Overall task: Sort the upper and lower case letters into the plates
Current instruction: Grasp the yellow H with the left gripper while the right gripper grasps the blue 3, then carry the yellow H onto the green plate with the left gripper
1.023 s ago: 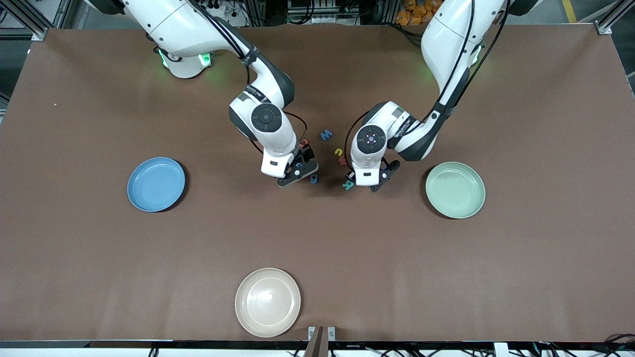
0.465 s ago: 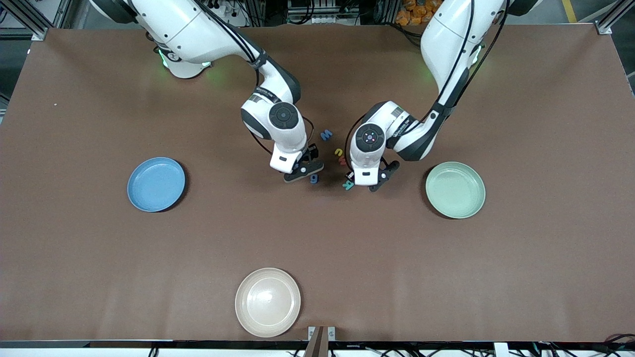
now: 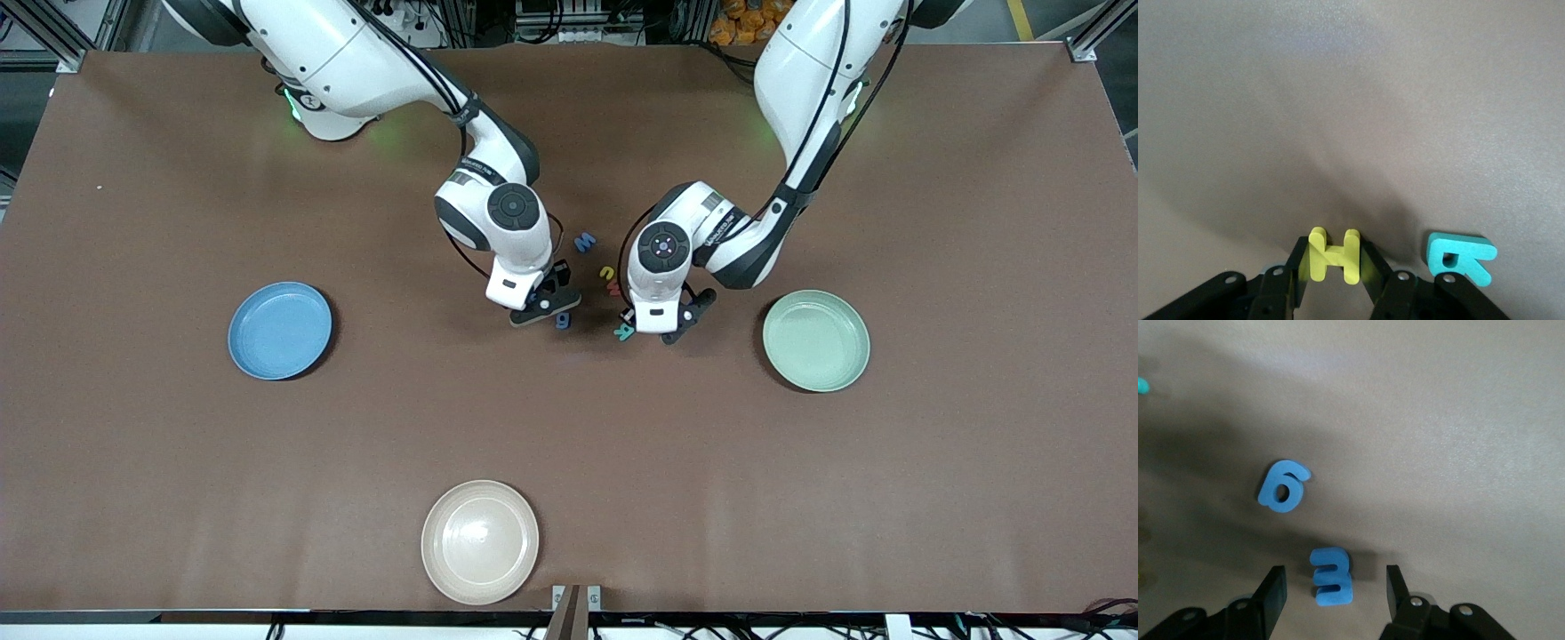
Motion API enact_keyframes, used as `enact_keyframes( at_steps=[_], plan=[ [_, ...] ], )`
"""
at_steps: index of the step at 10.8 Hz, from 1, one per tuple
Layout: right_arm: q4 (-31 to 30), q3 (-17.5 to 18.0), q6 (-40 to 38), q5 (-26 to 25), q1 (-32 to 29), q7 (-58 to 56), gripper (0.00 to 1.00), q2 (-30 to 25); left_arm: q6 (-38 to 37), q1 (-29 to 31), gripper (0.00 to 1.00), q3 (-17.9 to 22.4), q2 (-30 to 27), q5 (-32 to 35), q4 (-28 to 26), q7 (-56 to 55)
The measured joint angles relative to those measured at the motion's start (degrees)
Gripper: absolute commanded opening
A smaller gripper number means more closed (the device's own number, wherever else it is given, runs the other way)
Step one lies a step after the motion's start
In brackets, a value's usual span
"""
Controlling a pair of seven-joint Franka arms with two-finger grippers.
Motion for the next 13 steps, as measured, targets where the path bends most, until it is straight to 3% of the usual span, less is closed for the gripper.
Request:
enact_keyframes(
  at_steps=[7, 10, 13],
  plan=[
    [0.01, 0.0, 0.21, -0.3, 0.03, 0.33, 0.63, 1.0, -2.46, 2.61, 0.27, 0.35, -1.8, 0.38, 0.48, 1.86],
    [0.06, 0.1, 0.3, -0.33, 0.17, 0.37, 0.49, 1.28, -6.51, 4.02, 0.24, 0.38, -3.32, 0.41, 0.52, 6.65],
    [0.48, 0.14, 0.3, -0.37, 0.19, 2.52, 0.35, 1.27, -9.67, 9.07, 0.24, 0.62, -3.49, 0.44, 0.5, 13.34]
  ],
)
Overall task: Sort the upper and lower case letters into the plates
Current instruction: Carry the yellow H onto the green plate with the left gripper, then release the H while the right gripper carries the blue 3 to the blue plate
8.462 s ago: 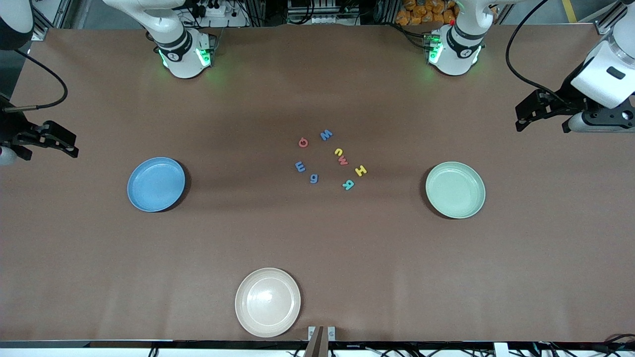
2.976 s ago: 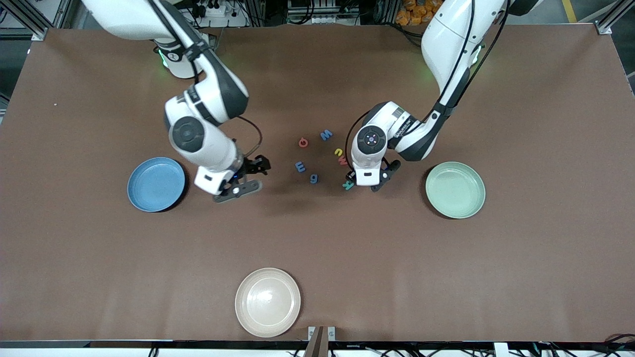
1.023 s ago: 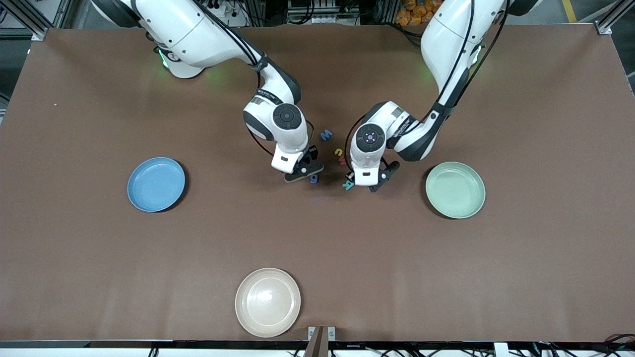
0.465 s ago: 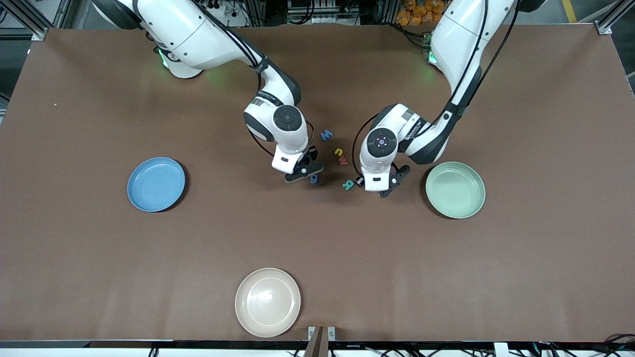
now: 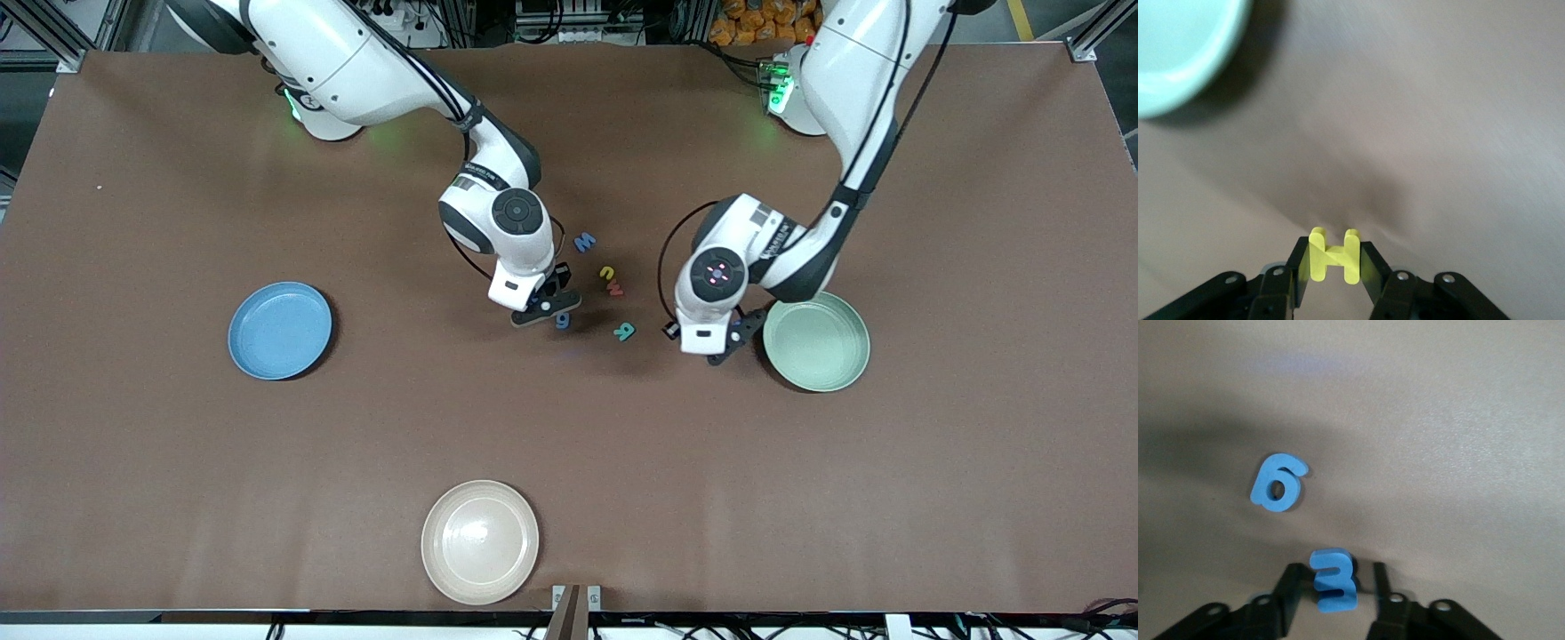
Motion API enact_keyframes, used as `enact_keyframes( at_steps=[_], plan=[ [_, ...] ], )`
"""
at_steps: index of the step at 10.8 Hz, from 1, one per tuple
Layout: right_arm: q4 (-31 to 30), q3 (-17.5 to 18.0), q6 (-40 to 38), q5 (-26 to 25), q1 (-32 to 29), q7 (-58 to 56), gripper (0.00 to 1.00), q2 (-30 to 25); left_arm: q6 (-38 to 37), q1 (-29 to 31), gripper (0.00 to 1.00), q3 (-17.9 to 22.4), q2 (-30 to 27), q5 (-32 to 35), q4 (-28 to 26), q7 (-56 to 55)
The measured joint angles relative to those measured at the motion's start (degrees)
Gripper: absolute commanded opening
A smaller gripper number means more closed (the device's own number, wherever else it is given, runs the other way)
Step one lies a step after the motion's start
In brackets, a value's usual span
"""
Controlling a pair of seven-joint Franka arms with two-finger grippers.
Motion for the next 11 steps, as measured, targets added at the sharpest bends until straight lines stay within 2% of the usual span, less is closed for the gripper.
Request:
enact_keyframes(
  at_steps=[3, 6, 7, 8, 11],
  plan=[
    [0.2, 0.02, -0.01, -0.01, 0.01, 0.59, 0.13, 0.04, -1.62, 6.68, 0.24, 0.29, -0.5, 0.38, 0.01, 9.17],
    [0.44, -0.09, -0.01, -0.01, -0.05, 1.15, 0.06, 0.03, -3.95, 11.76, 0.18, 0.47, -2.07, 1.29, -0.09, 16.32],
    [0.81, -0.15, -0.01, -0.01, -0.3, 1.18, 0.06, -0.07, -4.17, 13.11, 0.24, 0.48, -2.12, 3.1, -0.57, 16.83],
    [1.32, -0.24, -0.27, 0.04, -0.8, 1.18, 0.05, -0.4, -4.17, 13.85, 0.99, 0.48, -2.09, 4.56, -1.19, 16.93],
    [2.02, -0.32, -6.96, 2.27, -4.09, 1.12, 0.0, -3.86, -4.17, 13.84, 1.0, 0.17, -2.09, 4.97, -2.05, 16.98]
  ],
)
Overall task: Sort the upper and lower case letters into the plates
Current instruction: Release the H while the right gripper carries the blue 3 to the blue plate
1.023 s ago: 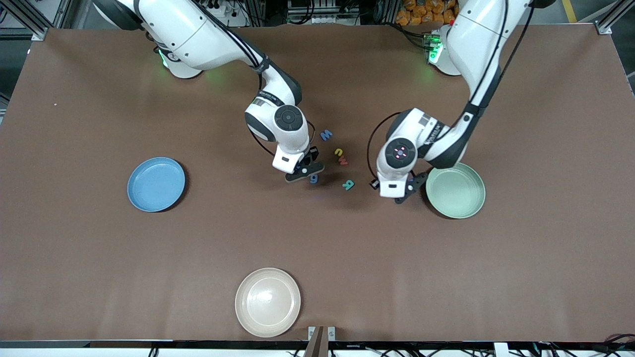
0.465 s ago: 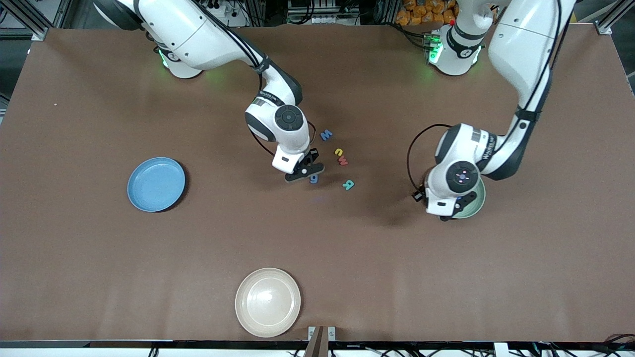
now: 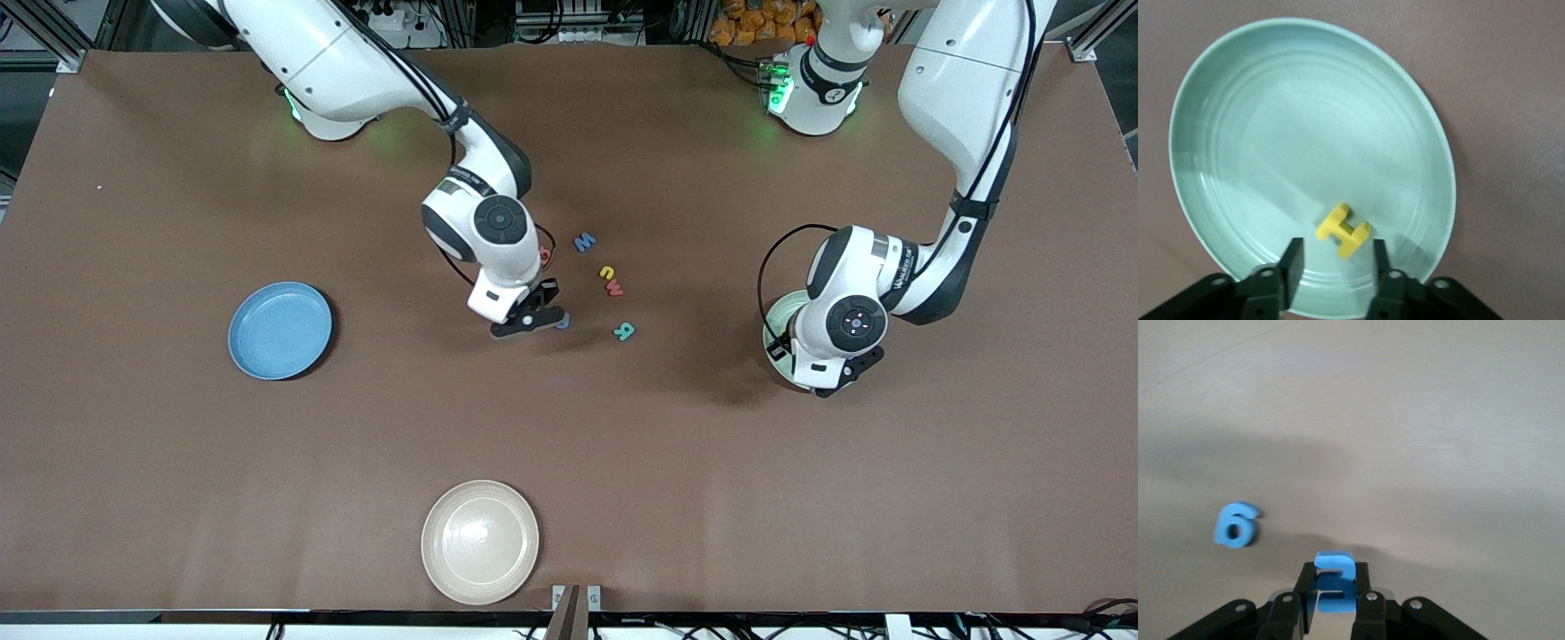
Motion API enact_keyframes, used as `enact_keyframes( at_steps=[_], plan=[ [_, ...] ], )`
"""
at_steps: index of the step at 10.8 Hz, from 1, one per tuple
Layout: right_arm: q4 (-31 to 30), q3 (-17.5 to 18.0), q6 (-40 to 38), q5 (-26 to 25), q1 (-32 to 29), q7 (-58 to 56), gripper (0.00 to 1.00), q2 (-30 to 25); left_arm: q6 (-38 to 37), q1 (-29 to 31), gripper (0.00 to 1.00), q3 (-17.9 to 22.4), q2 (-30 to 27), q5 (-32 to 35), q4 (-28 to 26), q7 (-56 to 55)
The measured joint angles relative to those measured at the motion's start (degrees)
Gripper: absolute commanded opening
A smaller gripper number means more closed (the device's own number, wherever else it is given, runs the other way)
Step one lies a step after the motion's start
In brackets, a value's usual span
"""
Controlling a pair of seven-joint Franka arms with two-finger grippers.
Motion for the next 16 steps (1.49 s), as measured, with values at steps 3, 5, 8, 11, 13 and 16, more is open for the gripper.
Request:
enact_keyframes(
  at_steps=[3, 5, 8, 11, 13, 16],
  plan=[
    [0.08, -0.65, -10.02, 6.05, -5.7, -6.75, 0.0, -5.42, 0.19, -0.47, 1.0, -0.73, -0.01, 0.0, 0.19, -1.43],
    [0.07, -2.87, -15.18, 7.07, -10.01, -12.1, 0.0, -7.82, 0.46, -1.19, 1.0, -2.7, -0.02, -0.02, 1.3, -6.0],
    [0.04, -6.25, -21.07, 7.22, -16.23, -17.15, 0.0, -8.97, 0.6, -3.81, 1.0, -6.3, 0.94, -0.07, 5.31, -13.75],
    [-0.13, -12.41, -22.69, 7.34, -19.69, -29.9, 0.0, -9.73, 0.62, -10.41, 1.0, -6.58, 3.85, -0.07, 10.37, -19.97],
    [-1.32, -15.31, -22.8, 7.62, -22.8, -39.53, 0.0, -9.71, 0.84, -14.29, 1.0, -6.48, 6.22, -0.07, 13.02, -22.91],
    [-6.12, -17.61, -21.8, 12.05, -23.43, -49.07, 0.13, -8.33, 3.51, -18.97, 1.0, -5.73, 10.3, -0.06, 18.33, -28.91]
  ],
)
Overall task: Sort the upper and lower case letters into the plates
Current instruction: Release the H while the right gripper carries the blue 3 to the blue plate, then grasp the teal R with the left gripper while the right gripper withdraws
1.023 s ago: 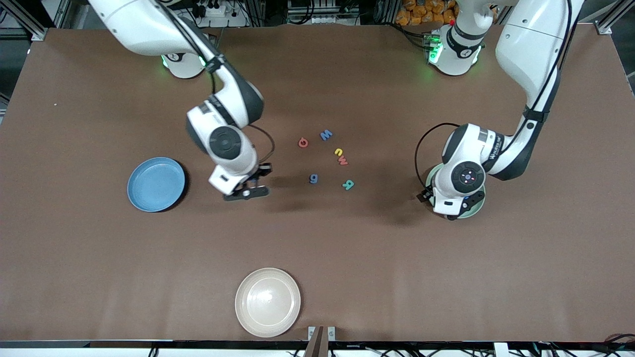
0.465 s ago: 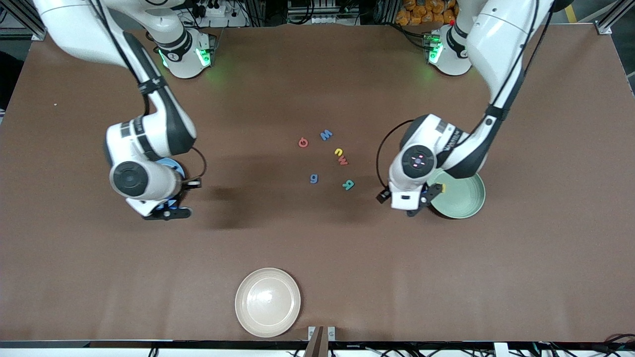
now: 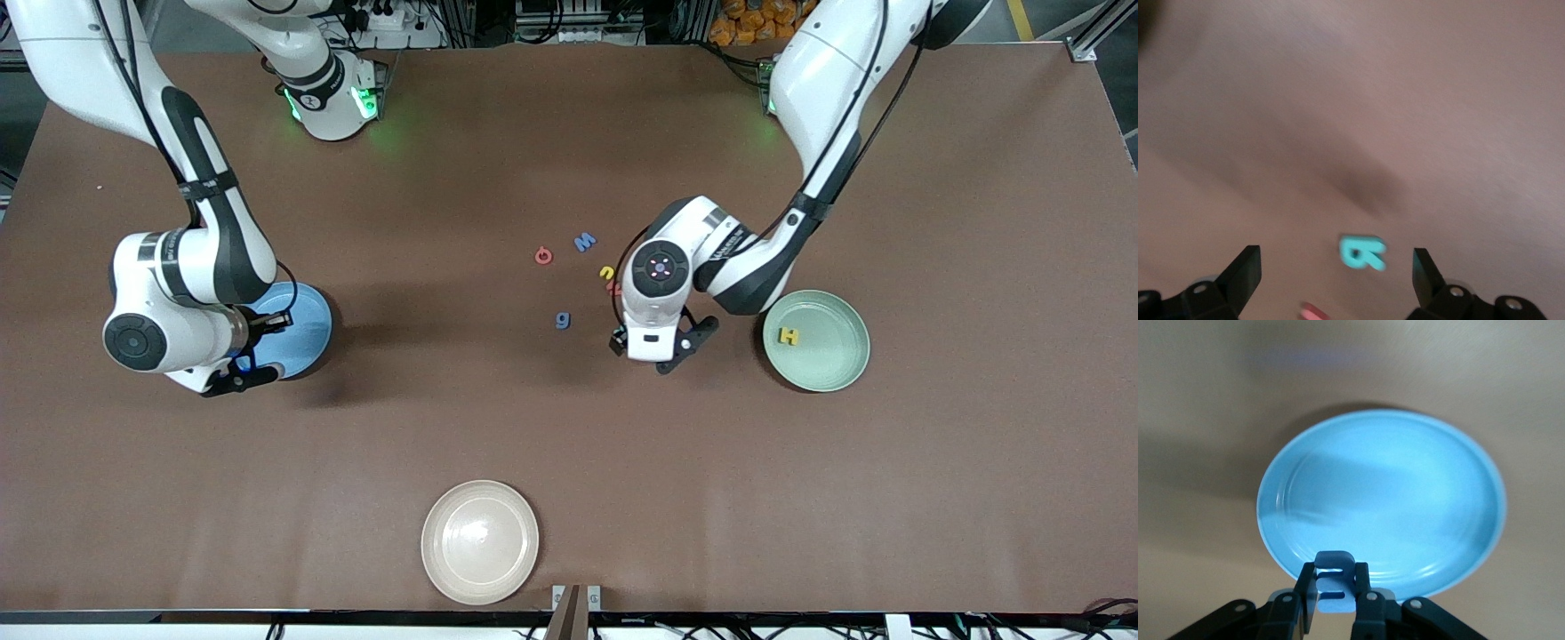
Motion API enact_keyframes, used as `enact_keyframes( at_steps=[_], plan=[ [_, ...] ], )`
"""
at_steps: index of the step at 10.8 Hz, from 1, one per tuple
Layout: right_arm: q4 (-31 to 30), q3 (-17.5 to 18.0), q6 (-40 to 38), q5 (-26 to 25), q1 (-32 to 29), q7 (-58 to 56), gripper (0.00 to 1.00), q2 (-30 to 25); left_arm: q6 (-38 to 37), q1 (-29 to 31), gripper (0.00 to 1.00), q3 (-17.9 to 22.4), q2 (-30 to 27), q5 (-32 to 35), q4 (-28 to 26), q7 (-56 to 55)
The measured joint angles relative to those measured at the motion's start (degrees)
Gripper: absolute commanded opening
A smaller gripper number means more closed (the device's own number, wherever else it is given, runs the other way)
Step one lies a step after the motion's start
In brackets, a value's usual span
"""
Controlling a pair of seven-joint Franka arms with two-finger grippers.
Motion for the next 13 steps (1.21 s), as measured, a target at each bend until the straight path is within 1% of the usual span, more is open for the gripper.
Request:
enact_keyframes(
  at_steps=[1, 2, 3, 6, 8, 9, 10, 11, 13],
  plan=[
    [-0.79, -0.19, 0.89, 0.49, 0.03, -0.67, 0.24, 0.9, 2.52, -1.74, 1.0, 1.01, 1.29, 0.03, 0.75, -1.8],
    [-1.12, -0.23, 1.6, 0.54, 0.05, -0.79, 0.6, 1.54, 4.24, -3.67, 1.0, 2.4, 2.4, 0.04, 1.07, -3.12],
    [-1.15, -0.33, 1.8, 0.55, 0.05, -0.83, 1.0, 2.01, 5.02, -5.17, 1.0, 3.39, 3.36, 0.05, 1.23, -3.81],
    [-0.92, -0.83, 2.31, 0.67, 0.06, -0.95, 1.0, 2.03, 5.36, -6.03, 1.0, 4.33, 5.36, 0.69, 1.27, -4.2],
    [0.06, -1.22, 2.53, 0.77, 0.05, -0.97, 1.0, -0.08, 5.38, -5.53, 1.0, 4.65, 6.0, 2.45, 1.04, -4.18],
    [0.7, -1.27, 2.55, 0.84, 0.05, -0.99, 1.0, -2.69, 5.38, -5.54, 0.98, 4.65, 5.99, 2.83, 1.0, -4.18],
    [1.17, -1.26, 2.48, 0.99, 0.09, -1.03, 1.0, -6.18, 5.39, -5.59, 0.85, 4.64, 5.99, 3.29, 1.0, -4.18],
    [1.42, -1.22, 2.21, 1.18, 0.24, -1.05, 1.0, -10.06, 5.39, -5.59, 0.81, 4.64, 5.99, 3.55, 1.0, -4.18],
    [1.48, -1.19, 1.77, 1.41, 0.27, -1.08, 1.0, -16.86, 5.56, -5.54, 0.81, 4.65, 5.97, 3.65, 1.13, -4.2]
  ],
)
